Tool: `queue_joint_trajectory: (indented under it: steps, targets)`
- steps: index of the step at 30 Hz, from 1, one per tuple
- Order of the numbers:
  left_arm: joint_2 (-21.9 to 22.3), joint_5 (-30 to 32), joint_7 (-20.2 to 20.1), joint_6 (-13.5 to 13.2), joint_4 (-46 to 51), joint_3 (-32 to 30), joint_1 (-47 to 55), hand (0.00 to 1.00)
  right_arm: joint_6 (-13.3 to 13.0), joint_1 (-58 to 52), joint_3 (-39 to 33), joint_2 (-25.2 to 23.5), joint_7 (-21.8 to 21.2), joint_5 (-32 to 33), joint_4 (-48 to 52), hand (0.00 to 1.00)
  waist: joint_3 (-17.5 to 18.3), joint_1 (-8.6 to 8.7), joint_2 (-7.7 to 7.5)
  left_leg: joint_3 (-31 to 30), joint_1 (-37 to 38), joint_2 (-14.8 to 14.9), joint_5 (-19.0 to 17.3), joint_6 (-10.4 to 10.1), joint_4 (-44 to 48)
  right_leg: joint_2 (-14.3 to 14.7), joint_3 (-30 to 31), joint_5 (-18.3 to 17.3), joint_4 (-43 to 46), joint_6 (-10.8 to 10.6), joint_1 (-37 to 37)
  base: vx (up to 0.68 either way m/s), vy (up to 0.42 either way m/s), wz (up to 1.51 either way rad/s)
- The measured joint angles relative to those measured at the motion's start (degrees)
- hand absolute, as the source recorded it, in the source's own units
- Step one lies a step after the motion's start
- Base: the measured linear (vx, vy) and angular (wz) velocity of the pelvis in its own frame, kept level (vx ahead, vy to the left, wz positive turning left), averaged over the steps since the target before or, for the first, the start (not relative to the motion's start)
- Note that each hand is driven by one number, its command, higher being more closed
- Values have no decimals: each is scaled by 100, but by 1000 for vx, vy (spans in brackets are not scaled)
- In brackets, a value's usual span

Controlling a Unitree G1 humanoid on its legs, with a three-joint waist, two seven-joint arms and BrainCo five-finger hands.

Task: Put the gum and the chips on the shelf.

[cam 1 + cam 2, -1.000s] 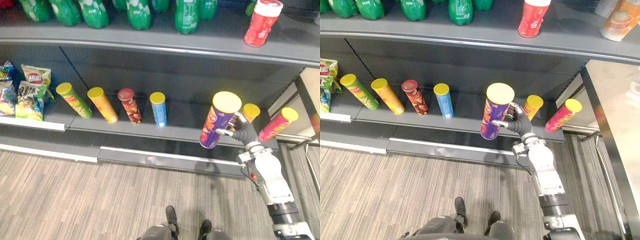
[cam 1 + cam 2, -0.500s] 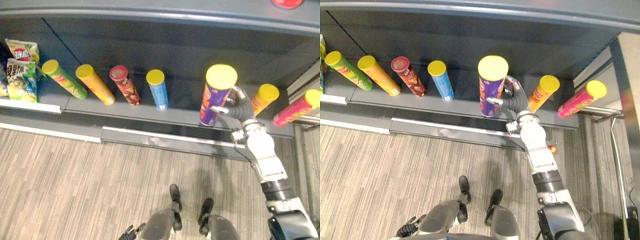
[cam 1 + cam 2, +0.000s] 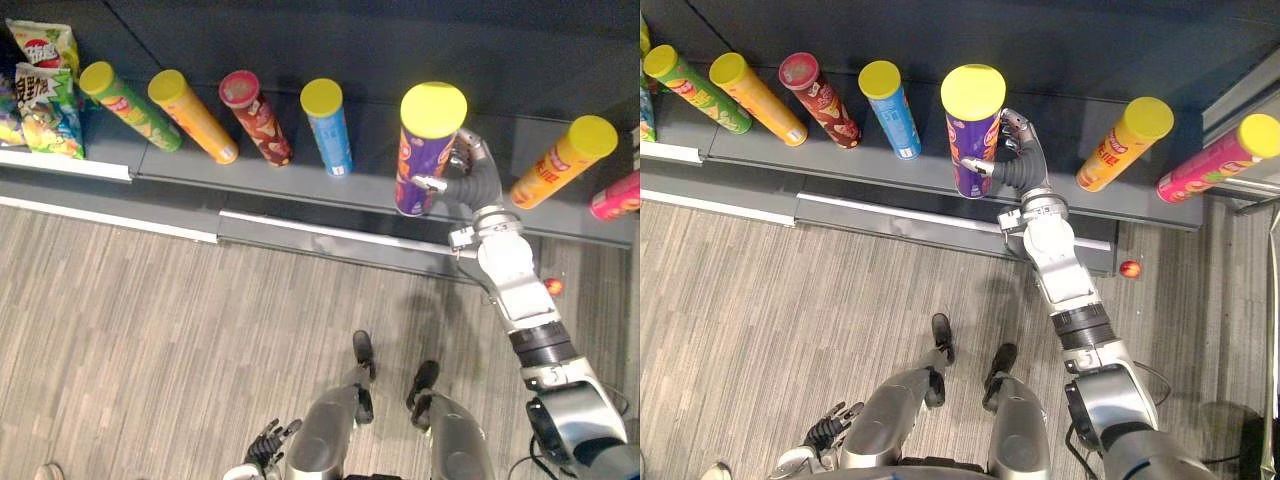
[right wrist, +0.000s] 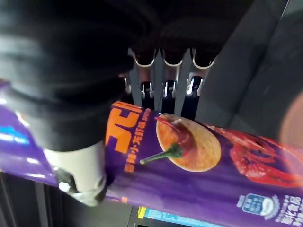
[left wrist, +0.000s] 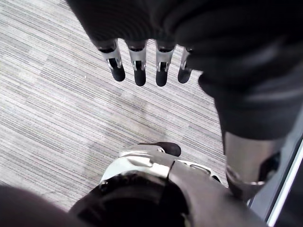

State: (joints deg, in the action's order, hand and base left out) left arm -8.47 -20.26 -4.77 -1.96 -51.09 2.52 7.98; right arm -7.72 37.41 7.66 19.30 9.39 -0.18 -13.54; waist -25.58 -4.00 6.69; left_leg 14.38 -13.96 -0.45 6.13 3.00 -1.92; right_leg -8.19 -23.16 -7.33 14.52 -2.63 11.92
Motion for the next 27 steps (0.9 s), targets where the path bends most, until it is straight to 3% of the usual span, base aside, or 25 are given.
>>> queue_joint_trajectory:
  steps: [11,13,20,27]
  targets:
    - [-30,-233,0,1,92,393,-177,0,-215,754,-14,95,1103,-669,-645,100,-101,-118,215,-101,-352,-61,212,-5,-80,-181,-58,-246,628,75,607,9,-24,6]
    - [-29,-402,-6,1,89,519,-248,0,-264,913,-37,244,1273,-674,-820,100,-161,-160,346,-128,-426,-94,239,-15,-59,-255,-78,-321,810,87,728,-6,-29,11]
    - [-29,-446,-9,-48,90,826,-386,0,-271,1117,-66,523,1644,-698,-1278,100,-232,-256,558,-235,-683,-230,342,6,64,-552,-123,-624,1436,145,1150,-18,-48,13]
    - [-56,-628,-17,-69,85,901,-386,0,-275,1228,-110,521,1754,-880,-1434,100,-228,-265,565,-246,-794,-214,403,-43,60,-572,-127,-693,1592,212,1330,-40,-67,1]
